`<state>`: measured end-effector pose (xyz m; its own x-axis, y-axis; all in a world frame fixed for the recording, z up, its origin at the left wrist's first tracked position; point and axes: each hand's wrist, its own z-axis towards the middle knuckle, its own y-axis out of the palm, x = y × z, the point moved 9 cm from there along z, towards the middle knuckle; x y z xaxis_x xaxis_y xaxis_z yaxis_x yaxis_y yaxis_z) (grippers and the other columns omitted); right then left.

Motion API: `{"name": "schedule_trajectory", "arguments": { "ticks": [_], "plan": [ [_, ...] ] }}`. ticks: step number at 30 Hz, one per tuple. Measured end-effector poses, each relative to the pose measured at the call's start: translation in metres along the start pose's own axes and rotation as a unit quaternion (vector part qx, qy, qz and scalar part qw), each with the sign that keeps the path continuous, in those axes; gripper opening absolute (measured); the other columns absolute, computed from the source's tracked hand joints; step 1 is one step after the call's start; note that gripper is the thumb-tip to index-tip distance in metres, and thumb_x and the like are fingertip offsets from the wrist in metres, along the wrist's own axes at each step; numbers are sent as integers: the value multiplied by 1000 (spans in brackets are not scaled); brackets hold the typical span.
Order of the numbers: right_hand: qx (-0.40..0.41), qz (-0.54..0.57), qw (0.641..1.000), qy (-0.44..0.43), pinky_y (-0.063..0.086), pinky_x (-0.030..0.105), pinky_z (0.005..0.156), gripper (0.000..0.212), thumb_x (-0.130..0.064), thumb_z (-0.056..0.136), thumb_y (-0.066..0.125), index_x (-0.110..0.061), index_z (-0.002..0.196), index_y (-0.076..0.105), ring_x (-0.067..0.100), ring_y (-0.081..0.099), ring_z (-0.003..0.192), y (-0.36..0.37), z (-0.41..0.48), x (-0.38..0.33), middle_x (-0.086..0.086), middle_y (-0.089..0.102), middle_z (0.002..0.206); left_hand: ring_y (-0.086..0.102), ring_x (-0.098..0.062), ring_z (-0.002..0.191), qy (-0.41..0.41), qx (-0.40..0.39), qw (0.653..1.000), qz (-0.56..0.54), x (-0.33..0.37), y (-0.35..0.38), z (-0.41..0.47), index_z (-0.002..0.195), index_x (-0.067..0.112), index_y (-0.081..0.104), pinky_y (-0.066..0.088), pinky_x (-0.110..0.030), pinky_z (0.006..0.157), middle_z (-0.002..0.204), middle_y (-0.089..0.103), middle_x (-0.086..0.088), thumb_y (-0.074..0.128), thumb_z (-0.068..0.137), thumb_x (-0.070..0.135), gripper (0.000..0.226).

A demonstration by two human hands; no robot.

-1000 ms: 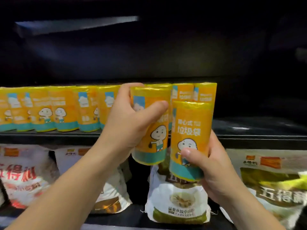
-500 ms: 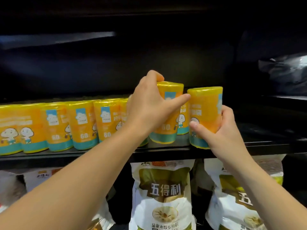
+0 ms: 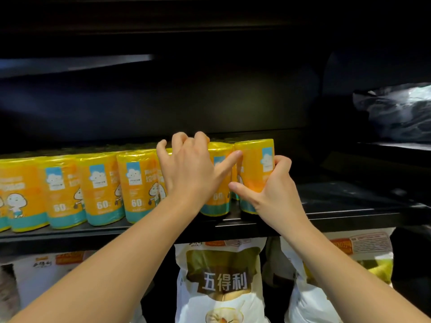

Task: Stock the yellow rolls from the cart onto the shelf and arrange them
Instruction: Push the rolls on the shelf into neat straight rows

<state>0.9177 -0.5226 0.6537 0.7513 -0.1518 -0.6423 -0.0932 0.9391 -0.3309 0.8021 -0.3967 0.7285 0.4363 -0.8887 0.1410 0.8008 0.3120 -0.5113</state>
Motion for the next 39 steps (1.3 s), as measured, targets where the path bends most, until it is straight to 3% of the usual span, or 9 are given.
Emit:
{"name": "schedule_trajectory", "arguments": {
  "ticks": [3,8,14,18,21,25,28,31,39],
  "plan": [
    [-4,-24,1000,0,56,32,88,99,-64,65,76,-26,137,20,11,57,111,7,3,4,-3,48,130,48,-21,120,3,-4,1000,22,0,5,0,112,22,61,30,-48,102,107,65,2,24,82,83,77],
    [-14,-79,997,2,59,41,82,85,-67,77,63,-32,136,13,14,62,104,17,2,6,-5,51,127,50,-22,115,0,-6,999,52,-1,8,2,106,19,61,35,-47,94,102,65,0,13,82,82,83],
    [-20,-141,990,-8,58,47,81,94,-81,73,42,-33,143,0,17,63,107,19,-1,2,-6,51,132,52,-24,96,18,12,995,96,0,10,0,96,14,61,40,-46,83,98,57,-5,9,85,79,84],
    [-30,-160,987,-10,56,50,86,98,-77,79,45,-36,146,-13,19,61,112,20,-1,2,-3,46,143,53,-23,96,25,16,995,96,1,10,0,102,16,60,41,-47,86,99,58,-4,11,85,80,82],
    [-54,-157,986,-9,56,50,88,101,-84,72,40,-39,145,-14,19,58,116,23,1,4,-3,41,146,55,-24,102,43,2,995,95,3,11,-1,119,19,55,40,-48,89,108,59,-3,16,85,80,79],
    [-81,-119,989,-12,56,45,89,101,-80,72,51,-39,147,-3,14,53,118,19,3,3,-4,35,145,53,-21,104,79,-33,992,95,4,9,-1,120,21,51,40,-45,90,110,57,1,21,84,80,75],
    [-54,-160,986,-14,57,40,86,100,-74,74,59,-25,150,18,11,53,114,-2,11,-5,-2,37,139,55,-18,103,129,-58,986,92,3,2,6,121,24,52,43,-41,85,108,58,3,27,86,78,70],
    [-20,-195,980,-31,56,39,85,96,-70,74,66,-24,149,28,13,54,114,-27,26,-23,1,40,141,55,-18,103,157,-90,980,78,-1,-1,14,121,26,54,44,-40,80,109,57,3,36,85,77,65],
    [-42,-288,954,-69,57,36,81,62,-65,78,66,-28,127,56,14,57,102,-26,47,-66,0,55,121,54,-15,103,112,-144,983,-17,-6,4,25,112,26,57,45,-40,85,112,53,7,50,77,81,66]
  ]
}}
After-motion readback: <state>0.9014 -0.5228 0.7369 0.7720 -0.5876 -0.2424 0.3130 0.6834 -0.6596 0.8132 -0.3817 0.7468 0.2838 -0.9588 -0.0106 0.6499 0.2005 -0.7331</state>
